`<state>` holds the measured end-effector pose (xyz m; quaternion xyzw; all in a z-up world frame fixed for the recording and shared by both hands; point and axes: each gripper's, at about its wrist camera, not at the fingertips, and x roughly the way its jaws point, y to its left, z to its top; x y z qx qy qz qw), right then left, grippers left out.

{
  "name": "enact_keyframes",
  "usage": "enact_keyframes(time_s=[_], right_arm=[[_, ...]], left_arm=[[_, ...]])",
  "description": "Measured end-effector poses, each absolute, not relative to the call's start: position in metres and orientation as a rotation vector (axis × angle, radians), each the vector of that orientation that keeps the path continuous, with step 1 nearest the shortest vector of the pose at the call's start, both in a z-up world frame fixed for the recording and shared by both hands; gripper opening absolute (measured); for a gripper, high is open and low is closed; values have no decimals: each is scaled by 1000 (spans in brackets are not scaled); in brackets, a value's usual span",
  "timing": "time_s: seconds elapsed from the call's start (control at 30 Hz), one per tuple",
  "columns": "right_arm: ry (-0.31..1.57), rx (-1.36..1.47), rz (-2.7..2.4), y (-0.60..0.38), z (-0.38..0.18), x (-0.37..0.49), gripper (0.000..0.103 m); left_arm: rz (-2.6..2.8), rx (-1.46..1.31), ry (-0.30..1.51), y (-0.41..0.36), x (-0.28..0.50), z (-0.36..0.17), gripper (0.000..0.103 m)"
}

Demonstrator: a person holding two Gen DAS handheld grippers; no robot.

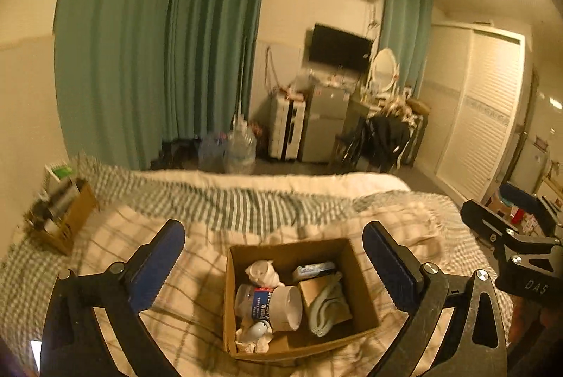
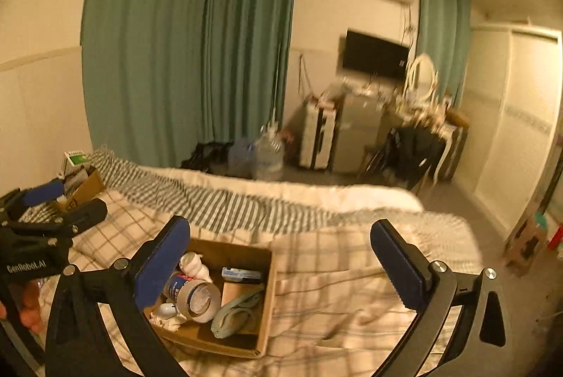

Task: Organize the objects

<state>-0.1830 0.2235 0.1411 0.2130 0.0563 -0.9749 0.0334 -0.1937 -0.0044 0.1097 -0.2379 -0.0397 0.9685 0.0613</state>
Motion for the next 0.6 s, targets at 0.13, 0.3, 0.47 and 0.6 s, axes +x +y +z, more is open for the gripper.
enact_keyframes(time_s=[0.13,0.3,0.47,0.6], right_arm=[[178,546,-3038,227,173,-137,102],[178,460,-3045,229,191,-82,103],[222,391,-3076,227,187,-42,103],[158,333,-3131,231,171,-12,103]], left_arm=[[2960,-619,-62,-4,-155,140,103],[2964,-539,-88,-13,-109,159,103],[3009,-431,-51,-19,-67,162,103],[3035,-424,-86,-28,-42,145,103]])
